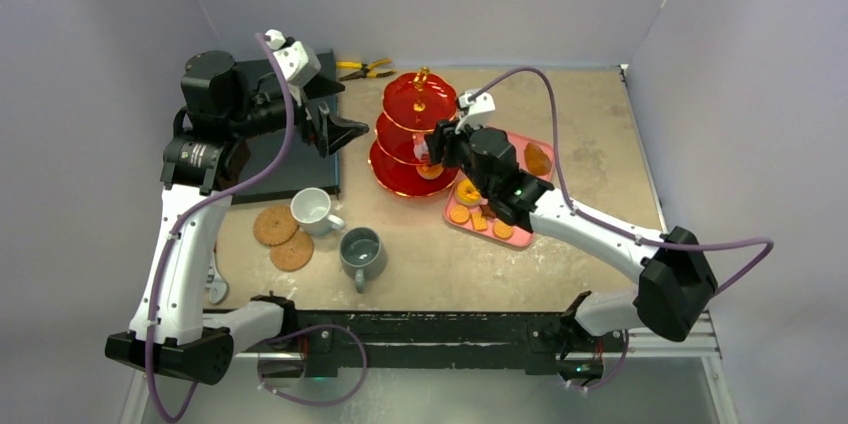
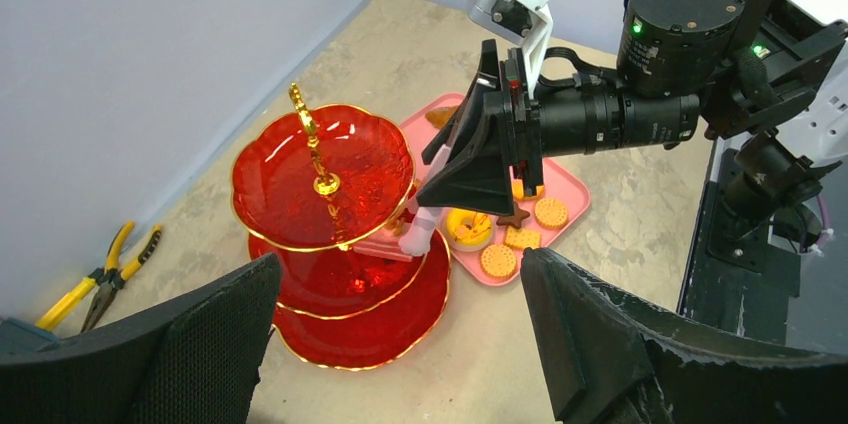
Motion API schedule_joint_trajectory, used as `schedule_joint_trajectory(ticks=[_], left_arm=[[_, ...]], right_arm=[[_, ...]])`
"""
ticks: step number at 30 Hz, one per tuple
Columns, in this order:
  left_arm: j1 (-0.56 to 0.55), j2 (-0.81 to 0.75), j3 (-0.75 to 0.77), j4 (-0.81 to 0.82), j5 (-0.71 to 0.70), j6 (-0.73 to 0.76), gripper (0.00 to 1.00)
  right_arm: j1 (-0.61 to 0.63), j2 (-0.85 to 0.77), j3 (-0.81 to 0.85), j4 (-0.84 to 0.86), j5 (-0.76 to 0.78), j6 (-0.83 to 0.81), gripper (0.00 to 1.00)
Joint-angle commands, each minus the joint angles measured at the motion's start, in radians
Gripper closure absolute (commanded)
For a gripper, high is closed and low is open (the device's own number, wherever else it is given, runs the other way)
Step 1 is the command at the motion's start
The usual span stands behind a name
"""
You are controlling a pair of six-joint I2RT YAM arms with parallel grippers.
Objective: Serve the afternoon tea
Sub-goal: Place the desert on the desert table, then pick up the desert from the tray.
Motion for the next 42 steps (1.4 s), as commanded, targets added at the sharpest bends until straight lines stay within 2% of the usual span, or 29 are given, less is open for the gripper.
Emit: schedule_joint_trajectory(ticks=[1, 9, 15, 28, 33, 42], left_arm=[[0.001, -0.005, 0.036, -0.002, 0.011, 0.005, 0.10], [0.001, -0.003, 0.036, 0.005, 0.010, -0.006, 0.10], [0.001, -0.004, 0.035, 0.002, 0.011, -0.002, 0.10], [0.001, 0.008, 0.024, 0.020, 0.021, -0.013, 0.10], [0.001, 0.013, 0.021, 0.025, 0.025, -0.013, 0.10], [0.001, 0.009, 0.019, 0.026, 0.023, -0.012, 0.10]], right_arm=[[0.004, -0.031, 0.001, 0.064, 0.024, 0.004, 0.44], [0.005, -0.128, -0.044, 0.012, 0.041, 0.023, 0.48], [0.003, -0.263, -0.148, -0.115, 0.099, 0.070, 0.49], [0.003, -0.396, -0.293, -0.509, 0.291, 0.394, 0.51], [0.004, -0.376, -0.291, -0.572, 0.352, 0.473, 0.51], [-0.005, -0.207, -0.249, -0.468, 0.390, 0.442, 0.51]])
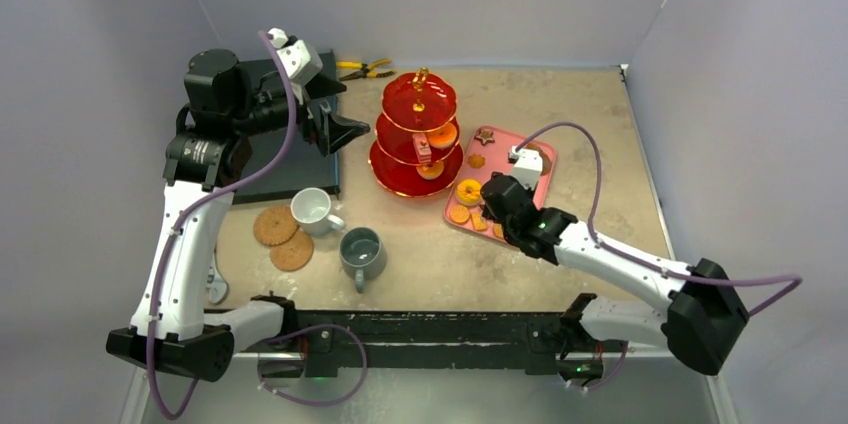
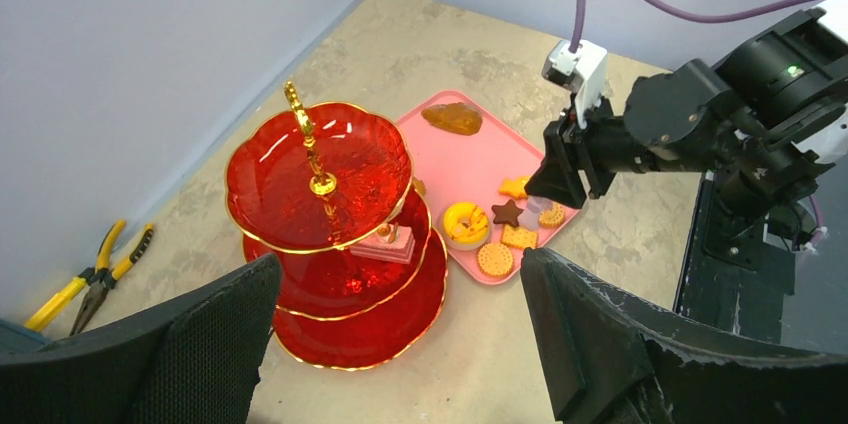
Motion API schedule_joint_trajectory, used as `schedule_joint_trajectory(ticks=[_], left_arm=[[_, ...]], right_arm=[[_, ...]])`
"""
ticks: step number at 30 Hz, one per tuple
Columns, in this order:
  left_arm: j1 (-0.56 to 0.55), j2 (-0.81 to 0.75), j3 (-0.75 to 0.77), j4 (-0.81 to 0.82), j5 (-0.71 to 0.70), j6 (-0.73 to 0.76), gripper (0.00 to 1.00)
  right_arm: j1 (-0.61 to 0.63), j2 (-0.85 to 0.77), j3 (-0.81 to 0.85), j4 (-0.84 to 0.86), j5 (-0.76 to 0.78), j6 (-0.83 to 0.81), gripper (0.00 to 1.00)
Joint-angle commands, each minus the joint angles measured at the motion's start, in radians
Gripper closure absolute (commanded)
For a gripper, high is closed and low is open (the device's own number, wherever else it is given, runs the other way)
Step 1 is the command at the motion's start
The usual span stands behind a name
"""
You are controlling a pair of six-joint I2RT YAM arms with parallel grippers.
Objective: Serve the afternoon tea
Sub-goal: Pick up the desert from the tray.
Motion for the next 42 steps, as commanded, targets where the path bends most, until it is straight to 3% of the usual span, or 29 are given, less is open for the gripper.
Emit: schedule_joint_trajectory(ticks=[1, 15, 31, 35, 42], left_arm=[[0.001, -0.006, 0.019, 0.025, 0.014, -0.009, 0.10], [0.001, -0.007, 0.035, -0.001, 0.008, 0.010, 0.10], [0.001, -0.008, 0.041, -0.007, 0.012, 0.011, 0.11], [0.001, -0.007, 0.042, -0.005, 0.015, 0.008, 0.11], [0.001, -0.009, 0.045, -0.005, 0.011, 0.009, 0.11]], right_arm=[[-0.014, 0.050, 0.043, 0.085, 0.067, 0.004, 0.51], [-0.070, 0.158, 0.039, 0.254, 0.054, -0.088, 0.50], [-0.074, 0.257, 0.048, 0.214, 0.048, -0.057, 0.52], [-0.074, 0.258, 0.069, 0.184, 0.085, -0.051, 0.44], [-0.073, 0.249, 0.070, 0.193, 0.078, -0.046, 0.44]])
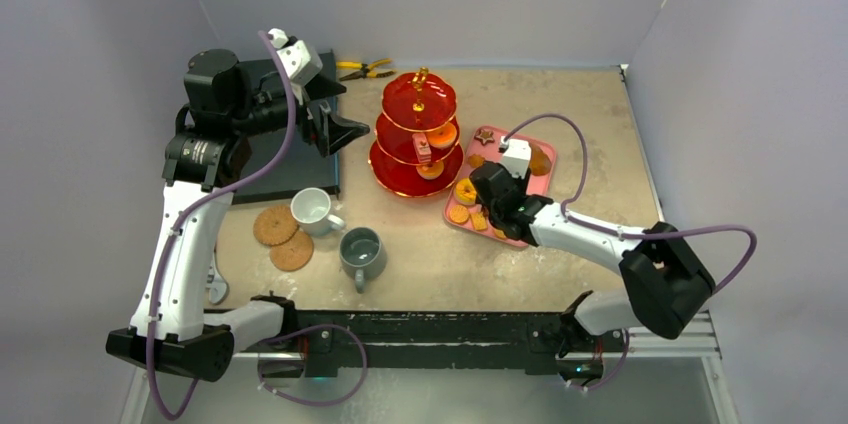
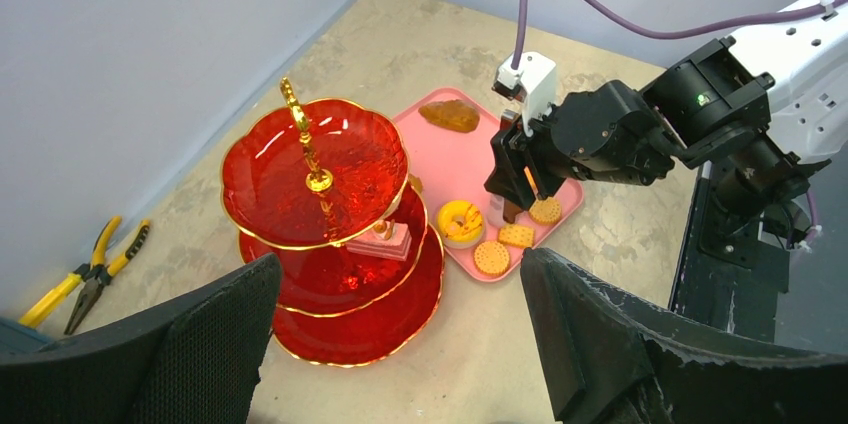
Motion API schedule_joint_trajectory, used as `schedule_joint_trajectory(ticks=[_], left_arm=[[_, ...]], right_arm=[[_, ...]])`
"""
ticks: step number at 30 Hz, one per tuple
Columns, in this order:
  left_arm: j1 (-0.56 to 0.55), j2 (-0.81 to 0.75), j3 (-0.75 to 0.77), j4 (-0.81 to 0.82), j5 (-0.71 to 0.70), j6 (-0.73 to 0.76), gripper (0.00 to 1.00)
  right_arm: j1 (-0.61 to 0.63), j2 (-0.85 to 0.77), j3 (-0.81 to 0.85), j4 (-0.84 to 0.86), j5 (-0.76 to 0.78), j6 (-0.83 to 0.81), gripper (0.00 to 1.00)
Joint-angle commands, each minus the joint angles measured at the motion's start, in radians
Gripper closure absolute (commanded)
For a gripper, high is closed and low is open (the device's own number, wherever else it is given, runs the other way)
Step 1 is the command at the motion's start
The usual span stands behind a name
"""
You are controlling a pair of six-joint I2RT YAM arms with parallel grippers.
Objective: Serve the afternoon tea
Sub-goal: Pick up the desert from the tray.
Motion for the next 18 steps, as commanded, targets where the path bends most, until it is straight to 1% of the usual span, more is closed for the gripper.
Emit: schedule_joint_trajectory(ticks=[1, 6, 9, 14, 18], left_arm=[[0.001, -0.010, 0.039, 0.011, 0.011, 0.007, 0.11], [0.001, -0.011, 0.041, 0.005, 0.008, 0.014, 0.11], [0.001, -0.012, 0.040, 0.004, 0.009, 0.016, 0.11], [0.001, -0.010, 0.041, 0.002, 0.007, 0.019, 0.11], [0.001, -0.010, 0.037, 0.005, 0.007, 0.016, 0.11]], right_arm=[[0.000, -0.016, 0.027, 0.002, 0.025, 0.020, 0.45], [0.001, 0.022, 0.008, 0.027, 0.002, 0.031, 0.50], [0.000, 0.027, 0.008, 0.029, 0.007, 0.033, 0.57], [0.001, -0.053, 0.024, 0.005, 0.052, 0.012, 0.64], [0.001, -0.133, 0.052, -0.034, 0.066, -0.009, 0.66]])
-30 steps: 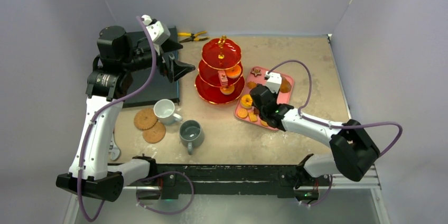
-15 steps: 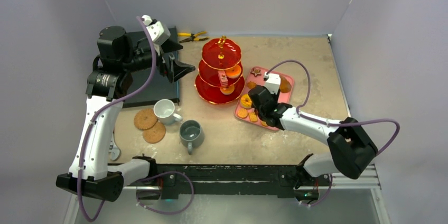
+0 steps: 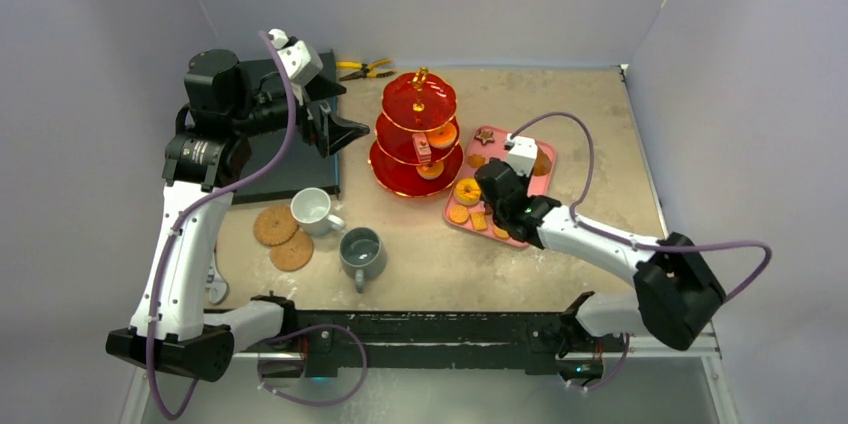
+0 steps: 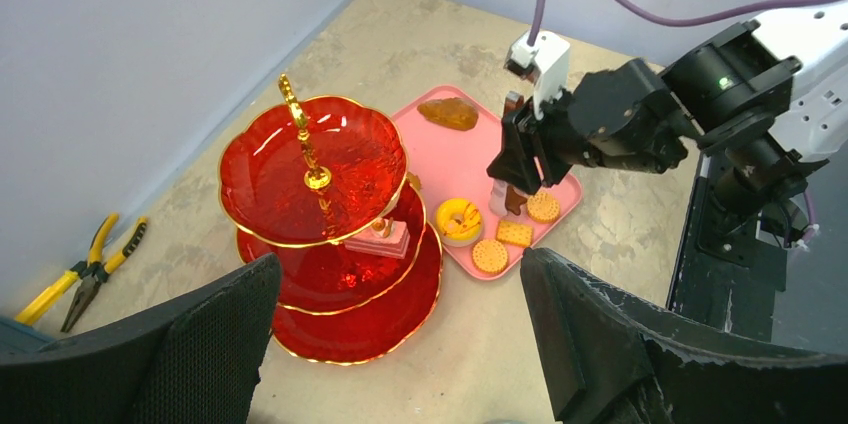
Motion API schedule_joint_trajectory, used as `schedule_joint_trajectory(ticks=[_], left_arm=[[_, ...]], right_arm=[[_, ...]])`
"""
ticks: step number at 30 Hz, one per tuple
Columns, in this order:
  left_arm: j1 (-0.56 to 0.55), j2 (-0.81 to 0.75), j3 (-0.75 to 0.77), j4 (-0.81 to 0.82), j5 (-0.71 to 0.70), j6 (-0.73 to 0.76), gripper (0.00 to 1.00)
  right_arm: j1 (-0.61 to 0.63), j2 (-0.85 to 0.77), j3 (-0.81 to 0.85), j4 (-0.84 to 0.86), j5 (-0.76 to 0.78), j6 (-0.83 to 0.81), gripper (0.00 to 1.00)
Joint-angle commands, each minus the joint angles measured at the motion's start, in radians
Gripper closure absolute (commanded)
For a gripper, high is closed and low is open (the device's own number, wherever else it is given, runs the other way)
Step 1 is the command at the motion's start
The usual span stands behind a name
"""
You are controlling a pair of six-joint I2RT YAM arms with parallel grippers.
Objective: Serve the afternoon tea
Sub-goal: Pick up the desert from the tray, then place the desert on the desert table.
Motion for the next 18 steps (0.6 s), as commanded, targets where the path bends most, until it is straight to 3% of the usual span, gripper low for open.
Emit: schedule_joint_trajectory(ticks=[1, 8, 18], left_arm=[[0.001, -0.010, 0.036, 0.012, 0.008, 0.016, 0.11], [0.000, -0.012, 0.028, 0.019, 0.004, 0.014, 0.11], [0.001, -0.013, 0.022, 0.028, -0.002, 0.008, 0.11]], right_arm=[[0.001, -0.112, 0.059, -0.035, 0.048, -0.016, 0.66], [0.056, -0.179, 0.150, -0.003, 0.005, -0.078, 0.65], [0.156, -0.044, 0.252, 0.167, -0.010, -0.146, 0.65]])
